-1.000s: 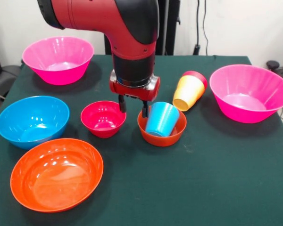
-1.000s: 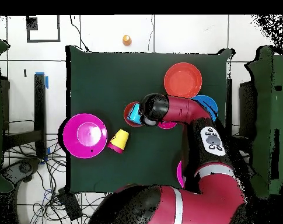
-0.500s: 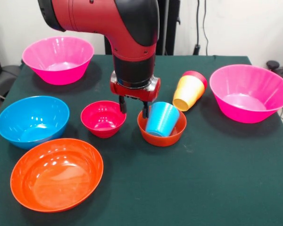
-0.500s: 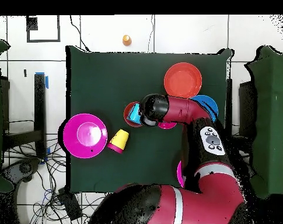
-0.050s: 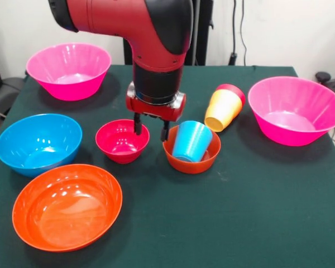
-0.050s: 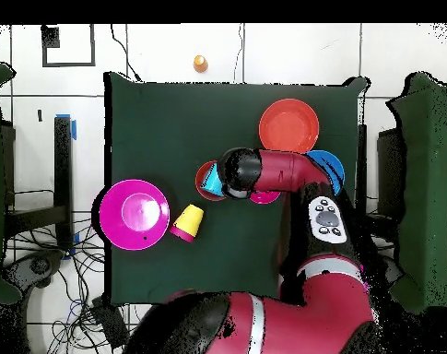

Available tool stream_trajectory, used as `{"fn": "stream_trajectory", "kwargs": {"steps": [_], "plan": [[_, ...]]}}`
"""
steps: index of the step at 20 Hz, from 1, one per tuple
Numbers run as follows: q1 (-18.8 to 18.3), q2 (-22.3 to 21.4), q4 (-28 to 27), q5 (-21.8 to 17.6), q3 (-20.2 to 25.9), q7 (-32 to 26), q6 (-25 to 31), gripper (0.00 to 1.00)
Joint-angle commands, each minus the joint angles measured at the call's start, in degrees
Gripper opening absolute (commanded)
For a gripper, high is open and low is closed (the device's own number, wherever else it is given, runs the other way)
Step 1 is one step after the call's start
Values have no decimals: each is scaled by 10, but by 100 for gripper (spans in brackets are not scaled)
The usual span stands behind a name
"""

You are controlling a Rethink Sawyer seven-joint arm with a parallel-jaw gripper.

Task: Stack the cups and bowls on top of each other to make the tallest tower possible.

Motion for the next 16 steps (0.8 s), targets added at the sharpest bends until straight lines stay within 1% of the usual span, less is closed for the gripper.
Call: {"fn": "stream_trajectory", "kwargs": {"steps": [1, 7, 14, 16], "plan": [[47, 52, -79, -45, -21, 20, 71, 100], [68, 78, -104, -33, -44, 41, 69, 100], [69, 74, -102, -16, -47, 24, 72, 100], [66, 59, -91, -6, -43, 15, 89, 100]]}}
